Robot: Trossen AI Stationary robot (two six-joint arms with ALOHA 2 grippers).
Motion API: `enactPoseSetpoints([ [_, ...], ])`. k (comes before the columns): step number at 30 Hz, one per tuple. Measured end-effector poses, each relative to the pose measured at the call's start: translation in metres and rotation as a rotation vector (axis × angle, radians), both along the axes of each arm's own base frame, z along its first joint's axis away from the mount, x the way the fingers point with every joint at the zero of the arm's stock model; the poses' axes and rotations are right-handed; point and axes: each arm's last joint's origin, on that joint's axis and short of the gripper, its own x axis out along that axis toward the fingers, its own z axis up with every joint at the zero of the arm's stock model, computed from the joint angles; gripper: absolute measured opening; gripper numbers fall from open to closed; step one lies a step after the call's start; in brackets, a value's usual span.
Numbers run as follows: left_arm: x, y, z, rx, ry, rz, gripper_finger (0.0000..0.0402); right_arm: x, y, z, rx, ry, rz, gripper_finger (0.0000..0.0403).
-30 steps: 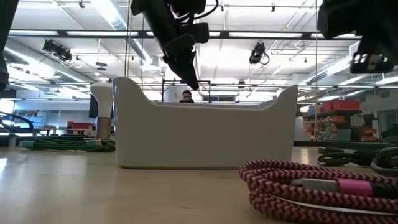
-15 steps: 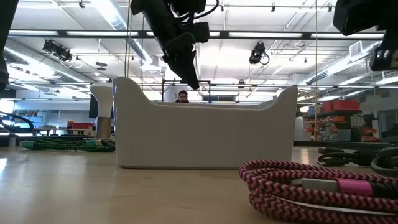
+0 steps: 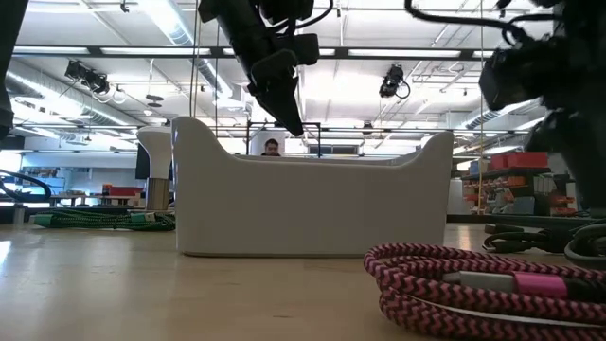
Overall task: Pick & Place USB Port
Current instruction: Put the black charger cable into the white container
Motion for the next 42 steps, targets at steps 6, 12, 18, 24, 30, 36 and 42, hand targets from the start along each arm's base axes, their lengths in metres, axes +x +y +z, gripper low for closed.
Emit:
enactPoseSetpoints([
  [6,0.000,0.000,0.000,0.000,-0.001,0.000,0.0131,0.012,0.000,-0.018,-0.033,-0.007,0.043,0.0184],
  [12,0.000,0.000,0.000,0.001,-0.001,-0.001,0.0131,0.020,-0.004,-0.024,-0.086,-0.053,0.057,0.0185],
  [18,0.000,0.000,0.000,0.001,-0.001,-0.001,0.0131,0.025,-0.006,-0.024,-0.103,-0.093,0.060,0.0178],
  [24,0.000,0.000,0.000,0.001,-0.001,-0.001,0.0131,0.028,-0.004,-0.022,-0.074,-0.127,0.062,0.0178],
  [30,0.000,0.000,0.000,0.001,0.000,-0.001,0.0131,0.029,-0.004,-0.024,-0.075,-0.120,0.062,0.0178],
  [36,0.000,0.000,0.000,0.000,0.002,-0.001,0.0131,0.031,-0.002,-0.038,-0.069,-0.070,0.066,0.0178],
  [42,0.000,0.000,0.000,0.001,0.003,-0.001,0.0131,0.031,-0.003,-0.039,-0.101,-0.071,0.086,0.0157],
])
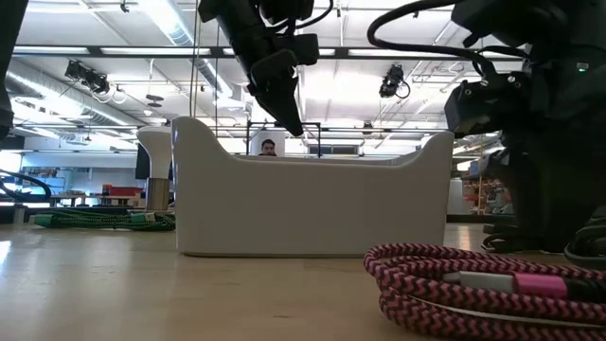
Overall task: Pick & Place USB Port
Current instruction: Put the black charger cable into the white container
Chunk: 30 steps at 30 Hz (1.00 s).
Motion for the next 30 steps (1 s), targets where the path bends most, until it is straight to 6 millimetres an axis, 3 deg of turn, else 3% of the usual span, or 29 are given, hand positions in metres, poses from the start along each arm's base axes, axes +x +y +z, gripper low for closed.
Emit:
enactPoseSetpoints([
  [5,0.000,0.000,0.000,0.000,0.000,0.000,0.0131,-0.001,-0.001,-0.001,-0.013,0.006,0.015,0.0047],
  [7,0.000,0.000,0.000,0.000,0.000,0.000,0.0131,-0.001,-0.001,-0.001,-0.019,0.003,0.030,0.0020],
  [12,0.000,0.000,0.000,0.000,0.001,0.000,0.0131,-0.001,-0.001,0.003,-0.016,0.003,0.021,0.0019],
  [15,0.000,0.000,0.000,0.000,0.000,-0.001,0.0131,-0.003,-0.003,0.014,-0.068,0.075,0.036,0.0019],
  [21,0.000,0.000,0.000,0.000,0.001,0.000,0.0131,0.003,-0.011,0.062,-0.210,0.079,0.055,0.0019],
  [30,0.000,0.000,0.000,0.000,0.003,-0.001,0.0131,0.025,-0.042,0.126,-0.374,-0.105,0.086,0.0019],
])
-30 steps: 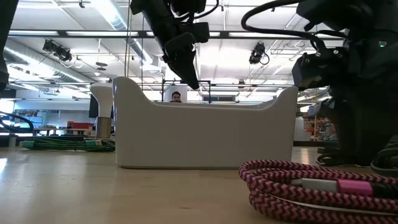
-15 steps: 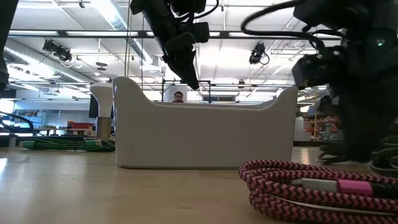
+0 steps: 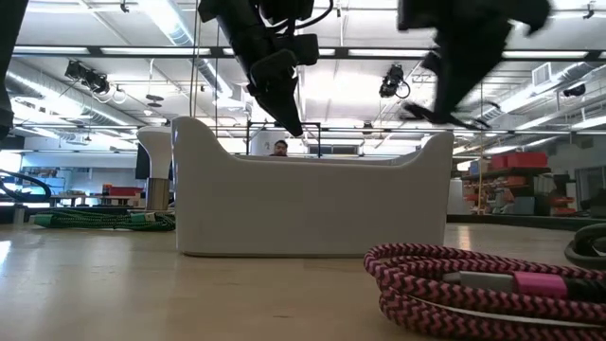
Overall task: Pick & Place USB Port
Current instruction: Put the black charger cable into the white container
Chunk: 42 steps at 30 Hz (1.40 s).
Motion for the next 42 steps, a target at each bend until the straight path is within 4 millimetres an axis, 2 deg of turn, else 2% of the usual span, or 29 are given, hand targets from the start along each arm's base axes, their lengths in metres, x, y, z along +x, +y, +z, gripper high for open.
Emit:
enactPoseSetpoints([
  [3,0.000,0.000,0.000,0.000,0.000,-0.001,0.0131,0.011,-0.015,0.015,-0.041,-0.071,0.015,0.0018],
  [9,0.000,0.000,0.000,0.001,0.000,-0.001,0.0131,0.038,-0.045,0.025,0.005,-0.280,0.110,0.0016],
  [15,0.000,0.001,0.000,0.062,0.016,-0.008,0.0131,0.056,-0.063,0.011,0.018,-0.342,0.171,0.0016],
  [22,0.000,0.004,0.001,0.121,0.023,0.012,0.0131,0.080,-0.074,-0.020,0.021,-0.316,0.206,0.0016],
  [27,0.000,0.004,0.001,0.124,0.025,0.014,0.0131,0.088,-0.083,-0.038,0.032,-0.279,0.200,0.0016],
  [42,0.000,0.004,0.001,0.120,0.021,0.019,0.0131,0.094,-0.096,-0.045,0.028,-0.300,0.195,0.0018],
])
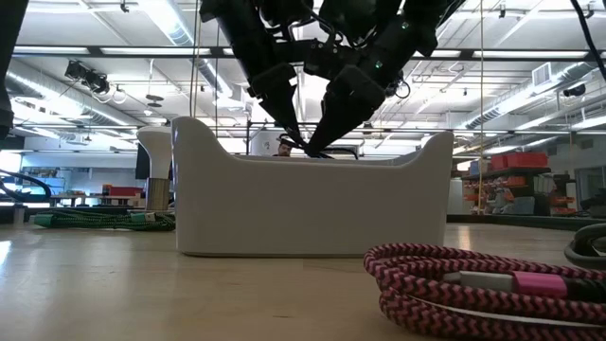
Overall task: Pick & Place USB Port
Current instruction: Put the black charger cable into the white container
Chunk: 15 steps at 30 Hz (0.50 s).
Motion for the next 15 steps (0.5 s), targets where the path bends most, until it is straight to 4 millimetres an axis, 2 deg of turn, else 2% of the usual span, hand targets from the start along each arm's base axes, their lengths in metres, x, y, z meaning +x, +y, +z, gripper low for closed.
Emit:
enactPoseSetpoints([
  [15,-0.0022,-0.0012,-0.0016,-0.007,0.027,0.001,0.0131,-0.0012,-0.0005,-0.0010,0.004,0.016,-0.008,0.0141],
])
